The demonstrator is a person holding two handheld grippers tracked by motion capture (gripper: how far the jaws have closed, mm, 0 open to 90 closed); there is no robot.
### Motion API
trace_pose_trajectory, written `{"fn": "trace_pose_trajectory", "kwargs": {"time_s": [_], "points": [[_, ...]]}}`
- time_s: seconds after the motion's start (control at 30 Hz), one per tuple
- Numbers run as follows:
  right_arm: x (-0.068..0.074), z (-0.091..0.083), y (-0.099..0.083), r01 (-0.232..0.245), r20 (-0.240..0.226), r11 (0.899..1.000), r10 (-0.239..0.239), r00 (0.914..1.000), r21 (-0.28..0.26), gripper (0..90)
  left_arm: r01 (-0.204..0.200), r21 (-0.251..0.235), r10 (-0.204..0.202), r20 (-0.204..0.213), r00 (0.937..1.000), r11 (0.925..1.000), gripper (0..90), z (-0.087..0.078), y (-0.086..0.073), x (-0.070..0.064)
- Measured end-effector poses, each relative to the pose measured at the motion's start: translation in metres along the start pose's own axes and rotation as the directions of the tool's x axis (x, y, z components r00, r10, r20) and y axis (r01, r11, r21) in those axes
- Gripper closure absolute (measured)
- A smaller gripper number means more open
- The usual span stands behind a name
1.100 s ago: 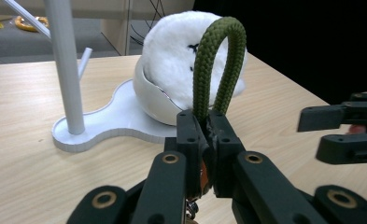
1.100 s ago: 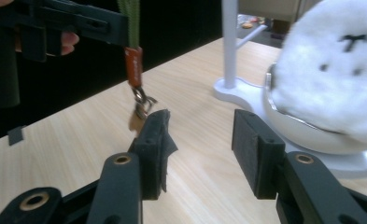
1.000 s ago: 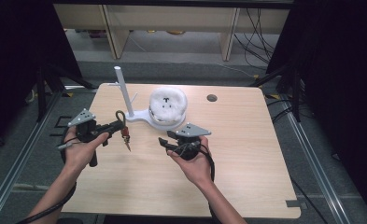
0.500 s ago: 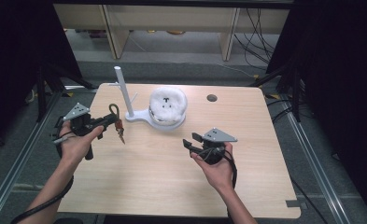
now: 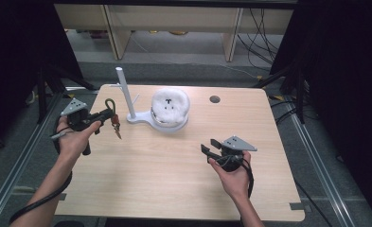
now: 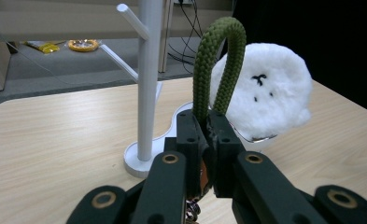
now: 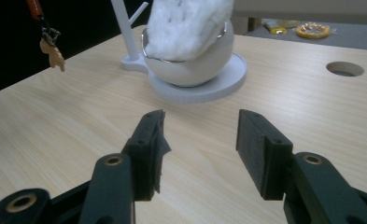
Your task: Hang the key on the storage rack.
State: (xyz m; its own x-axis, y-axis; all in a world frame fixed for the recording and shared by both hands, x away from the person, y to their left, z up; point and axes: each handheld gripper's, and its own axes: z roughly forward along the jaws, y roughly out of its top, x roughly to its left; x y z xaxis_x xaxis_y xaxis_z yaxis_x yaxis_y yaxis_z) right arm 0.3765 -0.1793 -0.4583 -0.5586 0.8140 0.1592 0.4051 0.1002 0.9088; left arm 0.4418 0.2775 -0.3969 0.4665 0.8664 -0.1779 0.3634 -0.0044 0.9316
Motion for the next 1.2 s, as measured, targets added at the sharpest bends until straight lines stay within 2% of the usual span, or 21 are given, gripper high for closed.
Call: {"fn": "trace_pose_trajectory", "kwargs": {"time_s": [0.07, 0.1, 0.13, 0.17, 0.2, 0.23, 0.27, 0.3, 0.37, 0.47, 0.5, 0.57, 0.67, 0.7, 0.73, 0.77, 0.8, 0.97, 1.07, 1.13, 1.2], "points": [[-0.005, -0.003, -0.002, -0.001, 0.004, 1.000, 0.001, 1.0000, -0.001, 52.6, 0.000, -0.004, 0.000, -0.005, 1.0000, 1.0000, 84.5, 0.001, 0.002, 0.003], [-0.005, -0.005, -0.003, -0.022, 0.015, 1.000, 0.022, 0.9996, 0.006, 52.6, 0.003, -0.005, -0.003, -0.007, 1.0000, 1.0000, 84.5, 0.002, 0.003, 0.004], [-0.007, -0.004, -0.005, -0.017, 0.003, 1.000, 0.017, 0.9999, -0.010, 52.6, 0.003, -0.004, -0.003, -0.009, 1.0000, 1.0000, 84.5, 0.003, 0.004, 0.006], [-0.007, -0.006, -0.006, -0.036, 0.014, 0.999, 0.036, 0.9992, -0.006, 52.6, 0.003, -0.007, -0.003, -0.009, 1.0000, 1.0000, 84.5, 0.004, 0.005, 0.007], [-0.010, -0.005, -0.007, -0.017, 0.012, 1.000, 0.017, 0.9998, -0.013, 52.6, 0.004, -0.005, -0.004, -0.013, 0.9999, 1.0000, 84.5, 0.005, 0.006, 0.008], [-0.009, -0.008, -0.009, -0.050, 0.021, 0.999, 0.050, 0.9985, -0.002, 52.6, 0.007, -0.007, -0.007, -0.013, 0.9999, 1.0000, 84.5, 0.006, 0.007, 0.009], [-0.012, -0.007, -0.010, -0.021, 0.033, 1.000, 0.022, 0.9992, -0.017, 52.6, 0.004, -0.003, -0.004, -0.015, 0.9999, 1.0000, 84.5, 0.007, 0.008, 0.011], [-0.011, -0.007, -0.012, -0.047, 0.020, 0.999, 0.047, 0.9987, -0.013, 52.6, 0.004, -0.005, -0.004, -0.017, 0.9998, 1.0000, 84.5, 0.008, 0.009, 0.012], [-0.013, -0.006, -0.015, -0.044, 0.024, 0.999, 0.045, 0.9987, -0.024, 52.6, 0.006, -0.004, -0.006, -0.022, 0.9997, 1.0000, 84.4, 0.011, 0.012, 0.014], [-0.014, -0.008, -0.017, -0.054, 0.039, 0.999, 0.053, 0.9978, 0.002, 52.6, 0.010, -0.006, -0.010, -0.028, 0.9996, 0.9999, 84.4, 0.015, 0.016, 0.018], [-0.016, -0.008, -0.018, -0.041, 0.040, 0.999, 0.042, 0.9983, -0.007, 52.6, 0.013, -0.004, -0.013, -0.029, 0.9995, 0.9999, 84.4, 0.017, 0.017, 0.020], [-0.016, -0.008, -0.018, -0.057, 0.021, 0.998, 0.058, 0.9981, -0.012, 52.6, 0.016, -0.002, -0.016, -0.033, 0.9993, 0.9999, 84.4, 0.020, 0.020, 0.022], [-0.017, -0.008, -0.018, -0.052, 0.030, 0.998, 0.053, 0.9981, -0.025, 52.6, 0.021, 0.001, -0.021, -0.039, 0.9990, 0.9998, 84.4, 0.026, 0.023, 0.026], [-0.015, -0.008, -0.018, -0.078, 0.041, 0.997, 0.079, 0.9961, -0.027, 52.6, 0.026, 0.004, -0.026, -0.041, 0.9988, 0.9996, 84.4, 0.028, 0.024, 0.027], [-0.015, -0.008, -0.018, -0.078, 0.041, 0.997, 0.079, 0.9961, -0.027, 52.6, 0.027, 0.004, -0.027, -0.040, 0.9988, 0.9996, 84.4, 0.029, 0.025, 0.028], [-0.019, -0.008, -0.018, -0.042, 0.034, 0.999, 0.043, 0.9985, -0.029, 52.6, 0.033, 0.005, -0.033, -0.041, 0.9986, 0.9994, 84.4, 0.031, 0.026, 0.029], [-0.017, -0.008, -0.018, -0.056, 0.039, 0.998, 0.057, 0.9976, -0.029, 52.6, 0.038, 0.006, -0.038, -0.044, 0.9983, 0.9993, 84.4, 0.032, 0.028, 0.031], [-0.018, -0.008, -0.018, -0.039, 0.041, 0.999, 0.040, 0.9984, -0.022, 52.6, 0.051, 0.010, -0.050, -0.047, 0.9976, 0.9986, 84.3, 0.038, 0.032, 0.035], [-0.017, -0.008, -0.018, -0.064, 0.031, 0.998, 0.065, 0.9974, -0.023, 52.6, 0.060, 0.016, -0.060, -0.050, 0.9970, 0.9980, 84.3, 0.041, 0.033, 0.038], [-0.018, -0.008, -0.018, -0.044, 0.038, 0.999, 0.044, 0.9983, -0.023, 52.6, 0.073, 0.018, -0.072, -0.050, 0.9961, 0.9971, 84.3, 0.044, 0.033, 0.040], [-0.018, -0.007, -0.018, -0.049, 0.034, 0.998, 0.050, 0.9982, -0.032, 52.6, 0.082, 0.021, -0.081, -0.052, 0.9954, 0.9964, 84.3, 0.046, 0.033, 0.041]]}}
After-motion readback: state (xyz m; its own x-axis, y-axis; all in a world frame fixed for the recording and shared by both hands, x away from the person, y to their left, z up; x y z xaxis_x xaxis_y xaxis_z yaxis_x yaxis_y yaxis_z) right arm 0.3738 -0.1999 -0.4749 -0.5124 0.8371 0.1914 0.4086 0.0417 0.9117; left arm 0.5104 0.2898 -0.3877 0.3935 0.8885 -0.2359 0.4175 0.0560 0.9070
